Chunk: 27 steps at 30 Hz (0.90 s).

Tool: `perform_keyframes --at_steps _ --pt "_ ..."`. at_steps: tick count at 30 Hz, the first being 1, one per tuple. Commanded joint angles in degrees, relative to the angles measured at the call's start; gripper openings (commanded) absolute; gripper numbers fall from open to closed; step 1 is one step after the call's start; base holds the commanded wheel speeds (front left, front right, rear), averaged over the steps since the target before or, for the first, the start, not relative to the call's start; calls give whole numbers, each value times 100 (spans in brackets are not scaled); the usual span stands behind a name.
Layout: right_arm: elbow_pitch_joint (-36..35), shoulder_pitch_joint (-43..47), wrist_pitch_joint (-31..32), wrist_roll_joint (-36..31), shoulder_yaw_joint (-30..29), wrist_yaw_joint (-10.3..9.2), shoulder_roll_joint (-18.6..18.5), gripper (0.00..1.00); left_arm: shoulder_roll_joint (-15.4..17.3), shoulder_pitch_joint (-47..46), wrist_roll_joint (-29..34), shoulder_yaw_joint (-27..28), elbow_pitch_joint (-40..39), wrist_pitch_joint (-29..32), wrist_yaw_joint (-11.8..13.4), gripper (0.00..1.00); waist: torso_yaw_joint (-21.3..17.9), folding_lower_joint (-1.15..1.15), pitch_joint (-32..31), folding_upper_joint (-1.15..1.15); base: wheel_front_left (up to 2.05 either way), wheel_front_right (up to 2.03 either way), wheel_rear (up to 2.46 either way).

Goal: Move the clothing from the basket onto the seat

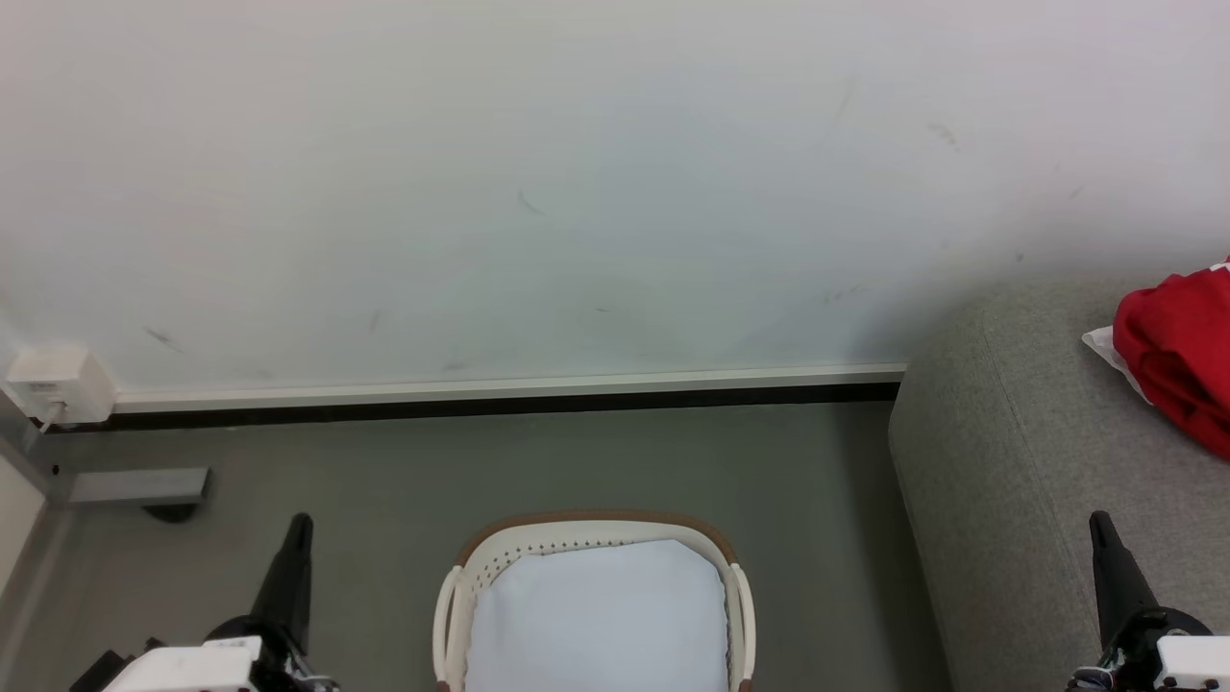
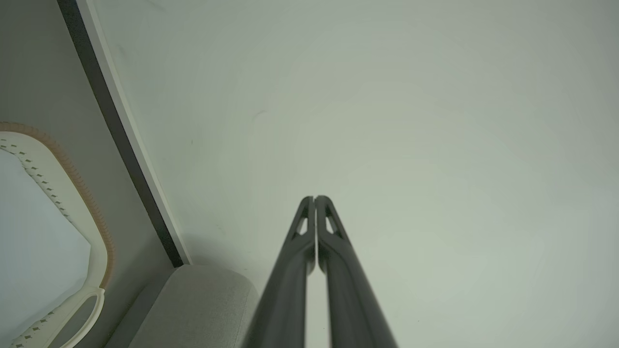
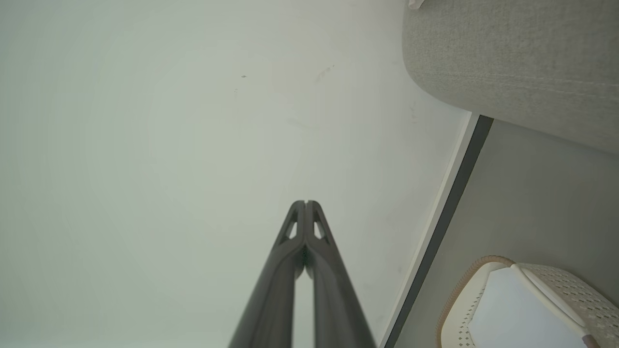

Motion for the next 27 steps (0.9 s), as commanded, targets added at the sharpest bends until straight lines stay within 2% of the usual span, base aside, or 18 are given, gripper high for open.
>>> perform_keyframes --at_steps 1,27 --pt "-25 -73 16 8 -20 -12 -46 0 17 -48 -79 12 -18 24 7 0 0 0 0 0 0 0 0" --pt "-25 -73 16 9 -20 -12 -46 0 17 -48 -80 11 -18 23 7 0 0 0 0 0 0 0 0"
